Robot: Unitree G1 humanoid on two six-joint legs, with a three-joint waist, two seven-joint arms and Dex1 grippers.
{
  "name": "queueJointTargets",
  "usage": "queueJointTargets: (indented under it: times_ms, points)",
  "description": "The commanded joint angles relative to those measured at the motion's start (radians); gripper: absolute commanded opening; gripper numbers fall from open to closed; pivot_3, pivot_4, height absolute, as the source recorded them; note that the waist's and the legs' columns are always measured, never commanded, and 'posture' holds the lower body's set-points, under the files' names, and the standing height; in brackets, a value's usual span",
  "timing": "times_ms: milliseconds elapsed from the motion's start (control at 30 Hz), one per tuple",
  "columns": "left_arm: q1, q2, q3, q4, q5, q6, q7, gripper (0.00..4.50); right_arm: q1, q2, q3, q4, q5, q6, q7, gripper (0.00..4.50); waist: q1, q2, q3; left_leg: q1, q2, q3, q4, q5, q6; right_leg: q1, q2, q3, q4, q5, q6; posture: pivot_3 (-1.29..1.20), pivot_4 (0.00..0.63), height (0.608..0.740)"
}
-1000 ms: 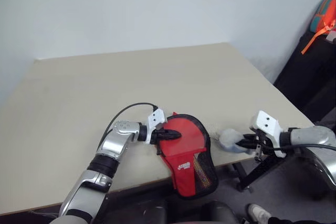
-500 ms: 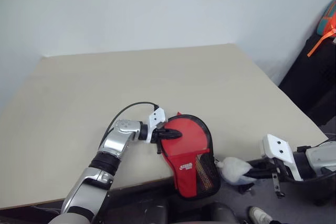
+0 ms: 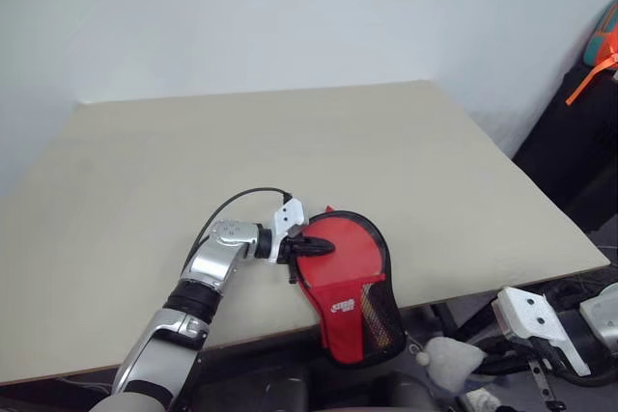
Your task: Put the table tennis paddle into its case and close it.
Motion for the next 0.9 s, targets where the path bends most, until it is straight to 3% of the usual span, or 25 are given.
queueJointTargets:
  times_ms: [33,100,333,433,533,633,800,900]
  points:
    - [0.017,0.0,-0.026,0.014,0.035,0.023,0.003,0.0,0.011,-0.014,-0.036,-0.035,0.012,-0.032,0.037,0.01,0.0,0.0,0.0,0.0,0.0,0.0,0.0,0.0,0.0,0.0,0.0,0.0,0.0,0.0,0.0,0.0,0.0,0.715]
    - [0.017,-0.002,-0.025,0.015,0.036,0.022,0.006,0.0,-0.023,0.015,-0.016,-0.035,0.012,-0.037,-0.005,0.01,-0.001,0.0,0.0,0.0,0.0,0.0,0.0,0.0,0.0,0.0,0.0,0.0,0.0,0.0,0.0,0.0,0.0,0.715]
    - [0.018,0.004,-0.017,0.005,0.025,0.036,0.001,0.0,-0.127,0.033,-0.013,-0.019,0.097,0.059,-0.051,2.34,0.0,0.0,0.0,0.0,-0.001,0.0,0.0,0.0,0.0,0.0,-0.006,-0.006,0.0,0.0,0.0,0.0,0.0,0.715]
    - [0.017,0.015,0.001,-0.032,-0.001,0.088,-0.01,0.62,-0.179,0.034,-0.063,-0.008,0.203,0.123,-0.041,3.43,-0.001,-0.001,0.001,0.0,-0.001,-0.001,0.0,0.0,0.0,0.001,-0.008,-0.009,0.0,0.0,0.0,0.0,0.0,0.715]
    - [0.022,0.035,0.032,-0.105,-0.035,0.144,-0.013,1.62,-0.266,0.049,-0.081,0.035,0.281,0.183,-0.075,4.5,-0.002,-0.002,0.002,0.0,-0.001,-0.001,0.0,0.0,0.0,0.001,-0.009,-0.012,0.0,0.0,0.0,0.0,0.0,0.715]
    - [0.037,0.07,0.065,-0.194,-0.069,0.206,-0.009,2.62,-0.351,0.075,-0.08,0.089,0.322,0.228,-0.126,4.5,-0.005,-0.004,0.005,-0.001,0.0,-0.002,0.0,0.0,0.0,0.001,-0.009,-0.014,0.0,0.0,0.0,0.0,0.0,0.715]
    - [0.085,0.144,0.204,-0.365,-0.156,0.302,0.057,4.3,-0.519,0.189,-0.052,0.197,0.306,0.293,-0.334,4.5,-0.011,-0.006,0.014,-0.002,0.0,-0.002,-0.001,0.0,0.0,-0.001,-0.009,-0.014,0.0,0.0,0.0,0.0,0.0,0.715]
    - [0.11,0.172,0.326,-0.431,-0.233,0.361,0.113,4.42,-0.572,0.266,-0.029,0.222,0.265,0.313,-0.461,4.5,-0.011,-0.005,0.015,-0.003,0.0,-0.002,-0.001,0.0,0.0,-0.002,-0.009,-0.013,0.0,0.0,0.0,0.0,0.0,0.715]
